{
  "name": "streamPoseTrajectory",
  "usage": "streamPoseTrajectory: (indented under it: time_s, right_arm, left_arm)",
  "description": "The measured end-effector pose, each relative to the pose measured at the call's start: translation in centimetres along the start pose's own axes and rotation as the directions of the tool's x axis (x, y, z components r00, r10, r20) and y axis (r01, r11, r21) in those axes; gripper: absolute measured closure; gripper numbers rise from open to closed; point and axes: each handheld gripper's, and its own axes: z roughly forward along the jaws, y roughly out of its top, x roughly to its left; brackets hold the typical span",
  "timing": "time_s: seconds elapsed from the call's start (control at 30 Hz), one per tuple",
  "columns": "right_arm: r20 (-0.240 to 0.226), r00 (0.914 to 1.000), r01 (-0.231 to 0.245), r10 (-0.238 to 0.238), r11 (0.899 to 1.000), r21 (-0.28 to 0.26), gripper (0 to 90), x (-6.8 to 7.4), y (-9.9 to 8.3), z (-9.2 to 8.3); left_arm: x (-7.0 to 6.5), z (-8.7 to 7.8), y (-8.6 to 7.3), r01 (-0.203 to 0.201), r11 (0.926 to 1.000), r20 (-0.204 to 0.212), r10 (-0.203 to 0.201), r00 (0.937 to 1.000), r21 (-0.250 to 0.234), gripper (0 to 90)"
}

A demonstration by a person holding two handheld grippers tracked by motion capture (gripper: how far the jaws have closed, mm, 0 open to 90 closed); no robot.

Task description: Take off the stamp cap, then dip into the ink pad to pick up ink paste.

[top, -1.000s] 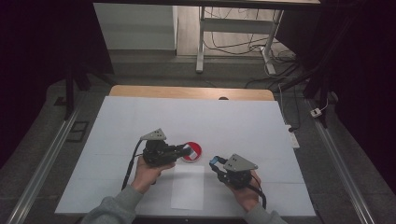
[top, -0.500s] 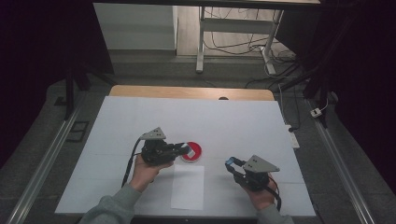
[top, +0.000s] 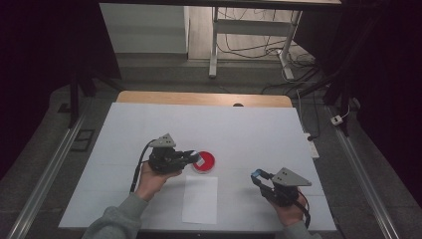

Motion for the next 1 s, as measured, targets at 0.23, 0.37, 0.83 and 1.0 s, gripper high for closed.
streamPoseTrajectory:
  time_s: [0.23,0.37,0.83,1.0]
  right_arm:
    - [-0.003,1.0,-0.001,0.001,1.0,0.006,65.2,-0.1,-0.1,0.2]
    - [-0.007,1.0,-0.002,0.002,1.0,0.004,65.2,-0.1,0.0,0.2]
    - [-0.002,1.0,-0.004,0.004,1.0,0.013,65.2,-0.3,0.0,0.2]
    - [-0.002,1.0,-0.005,0.005,1.0,0.015,65.1,-0.4,-0.1,0.2]
  left_arm:
    - [0.6,0.0,0.0,0.01,0.9999,-0.013,-0.01,0.9999,-0.004,76.0]
    - [0.7,0.1,0.0,0.01,0.9999,-0.018,-0.01,0.9998,-0.002,76.0]
    - [1.4,1.1,0.0,0.009,1.0,-0.042,-0.009,0.9991,0.002,76.0]
    - [1.5,1.6,0.1,-0.005,0.9998,-0.056,0.006,0.9984,0.019,75.9]
